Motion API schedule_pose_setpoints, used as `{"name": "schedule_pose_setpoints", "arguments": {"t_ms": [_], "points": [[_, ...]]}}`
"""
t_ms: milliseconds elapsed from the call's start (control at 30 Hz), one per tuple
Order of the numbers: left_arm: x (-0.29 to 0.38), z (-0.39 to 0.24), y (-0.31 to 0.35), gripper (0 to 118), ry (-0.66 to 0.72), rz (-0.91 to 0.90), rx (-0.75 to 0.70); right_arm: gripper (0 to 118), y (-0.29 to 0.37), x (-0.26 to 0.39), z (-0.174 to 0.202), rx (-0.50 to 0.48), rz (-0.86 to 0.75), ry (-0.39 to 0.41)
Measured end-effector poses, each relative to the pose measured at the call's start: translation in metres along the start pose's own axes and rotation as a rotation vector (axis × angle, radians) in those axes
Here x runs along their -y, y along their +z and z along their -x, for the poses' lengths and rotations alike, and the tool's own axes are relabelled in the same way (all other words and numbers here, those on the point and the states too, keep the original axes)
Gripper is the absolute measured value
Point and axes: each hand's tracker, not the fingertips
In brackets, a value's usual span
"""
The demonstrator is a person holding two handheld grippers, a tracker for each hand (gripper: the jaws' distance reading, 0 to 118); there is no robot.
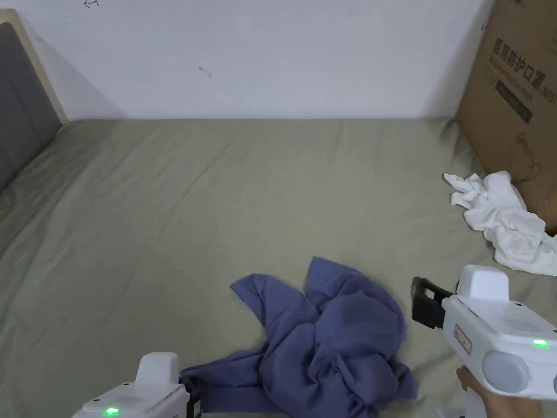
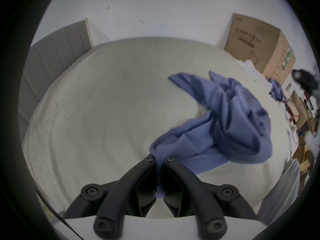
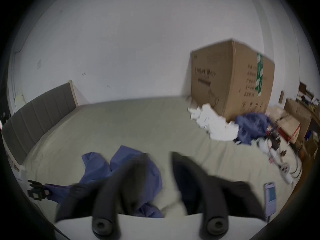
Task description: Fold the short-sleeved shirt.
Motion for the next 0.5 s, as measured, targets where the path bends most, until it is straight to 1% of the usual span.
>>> {"name": "schedule_pose_setpoints", "arguments": {"t_ms": [33, 67, 100, 167, 267, 300, 333, 367, 400, 467, 500], "points": [[-0.003, 0.001, 0.003, 3, 0.006, -0.005, 0.005, 74, -0.019, 0.002, -0.004, -0.019, 0.044, -0.011], [-0.004, 0.001, 0.004, 3, 0.009, -0.009, 0.013, 94, -0.041, 0.004, -0.008, -0.038, 0.082, -0.023], [-0.006, 0.002, 0.002, 3, 0.009, -0.011, 0.017, 100, -0.057, 0.005, -0.010, -0.035, 0.114, -0.017], [-0.007, 0.001, -0.001, 3, 0.010, -0.011, 0.017, 101, -0.087, 0.011, -0.008, -0.031, 0.200, -0.028], [-0.007, 0.000, -0.009, 3, 0.014, 0.000, 0.015, 99, -0.128, 0.020, -0.009, -0.048, 0.331, -0.003], [-0.007, 0.000, -0.010, 3, 0.015, 0.004, 0.016, 95, -0.129, 0.023, -0.002, -0.055, 0.361, 0.006], [-0.007, 0.000, -0.012, 3, 0.016, 0.008, 0.018, 87, -0.135, 0.026, 0.001, -0.049, 0.384, 0.023], [-0.009, -0.001, -0.011, 3, 0.015, 0.011, 0.019, 73, -0.141, 0.030, 0.004, -0.052, 0.413, 0.060], [-0.009, -0.002, -0.011, 3, 0.013, 0.015, 0.021, 60, -0.145, 0.033, 0.007, -0.060, 0.434, 0.079], [-0.009, -0.003, -0.011, 3, 0.008, 0.016, 0.021, 32, -0.133, 0.039, 0.020, -0.081, 0.445, 0.055], [-0.009, -0.002, -0.013, 3, 0.006, 0.015, 0.024, 25, -0.129, 0.041, 0.023, -0.080, 0.434, 0.054]]}}
